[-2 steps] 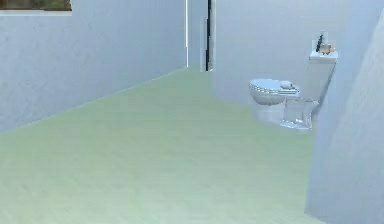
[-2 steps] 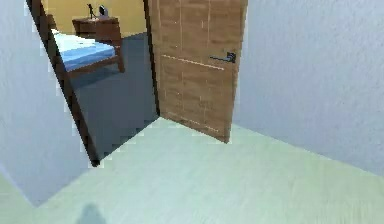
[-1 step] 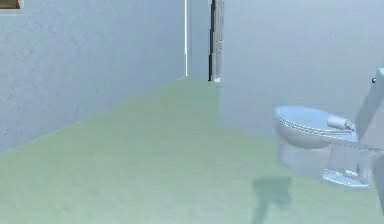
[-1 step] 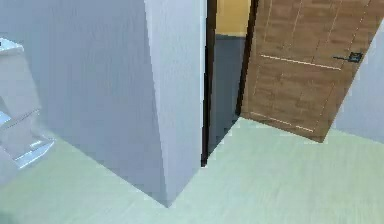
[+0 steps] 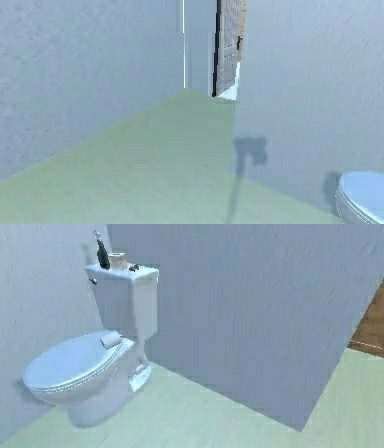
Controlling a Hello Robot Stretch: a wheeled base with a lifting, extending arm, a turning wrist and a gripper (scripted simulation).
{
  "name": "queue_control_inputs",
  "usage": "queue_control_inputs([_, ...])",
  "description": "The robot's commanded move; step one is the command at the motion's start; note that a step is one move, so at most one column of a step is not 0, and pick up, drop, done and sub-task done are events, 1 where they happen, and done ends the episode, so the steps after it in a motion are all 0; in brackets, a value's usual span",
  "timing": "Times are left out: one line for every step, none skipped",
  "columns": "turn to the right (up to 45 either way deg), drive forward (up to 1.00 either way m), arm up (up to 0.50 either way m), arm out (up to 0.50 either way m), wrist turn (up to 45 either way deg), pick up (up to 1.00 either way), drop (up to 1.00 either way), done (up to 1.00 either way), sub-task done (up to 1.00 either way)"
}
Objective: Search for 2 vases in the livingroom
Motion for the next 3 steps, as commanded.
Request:
queue_control_inputs([0.0,1.00,0.00,0.00,0.0,0.00,0.00,0.00,0.00])
queue_control_inputs([0.0,0.65,0.00,0.00,0.0,0.00,0.00,0.00,0.00])
queue_control_inputs([27.0,0.00,0.00,0.00,0.0,0.00,0.00,0.00,0.00])
